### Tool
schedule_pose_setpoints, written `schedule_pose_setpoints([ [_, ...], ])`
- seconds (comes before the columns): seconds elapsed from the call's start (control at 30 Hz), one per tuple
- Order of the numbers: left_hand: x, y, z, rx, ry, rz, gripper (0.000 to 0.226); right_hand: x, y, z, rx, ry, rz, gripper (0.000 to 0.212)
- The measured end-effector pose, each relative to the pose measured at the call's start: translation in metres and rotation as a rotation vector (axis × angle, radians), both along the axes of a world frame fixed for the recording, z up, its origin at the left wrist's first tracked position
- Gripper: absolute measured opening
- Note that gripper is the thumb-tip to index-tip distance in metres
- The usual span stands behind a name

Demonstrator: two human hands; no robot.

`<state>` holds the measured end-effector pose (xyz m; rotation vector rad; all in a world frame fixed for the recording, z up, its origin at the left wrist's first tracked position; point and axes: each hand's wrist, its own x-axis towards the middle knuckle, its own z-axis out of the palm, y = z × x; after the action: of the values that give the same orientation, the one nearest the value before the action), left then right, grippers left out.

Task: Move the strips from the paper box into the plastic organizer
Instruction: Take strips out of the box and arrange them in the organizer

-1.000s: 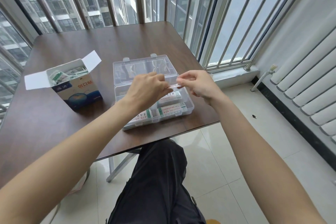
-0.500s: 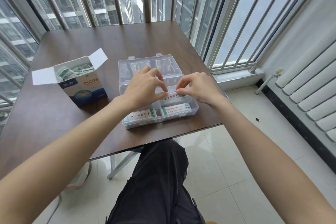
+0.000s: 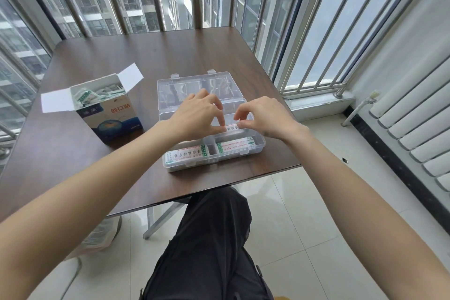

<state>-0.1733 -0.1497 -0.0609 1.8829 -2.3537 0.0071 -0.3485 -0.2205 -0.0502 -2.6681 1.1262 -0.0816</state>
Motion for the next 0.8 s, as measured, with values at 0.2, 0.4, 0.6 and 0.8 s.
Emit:
schedule_pose_setpoints([
  [0.2, -0.001, -0.005, -0.001, 0.049, -0.05, -0.048, 0.029, -0.001, 0.002, 0.004, -0.04, 0.054, 0.019, 0.017],
  [0.4, 0.002, -0.002, -0.001, 0.055, -0.018, -0.033, 0.029, 0.006, 0.004, 0.003, 0.101, 0.021, -0.056, 0.012],
  [0.6, 0.004, 0.0, -0.002, 0.09, -0.039, -0.037, 0.033, 0.005, 0.011, 0.004, 0.108, 0.023, -0.05, 0.014],
  [0.8, 0.006, 0.006, -0.004, 0.101, -0.028, -0.024, 0.035, 0.003, 0.02, 0.002, 0.035, 0.035, -0.046, 0.017],
])
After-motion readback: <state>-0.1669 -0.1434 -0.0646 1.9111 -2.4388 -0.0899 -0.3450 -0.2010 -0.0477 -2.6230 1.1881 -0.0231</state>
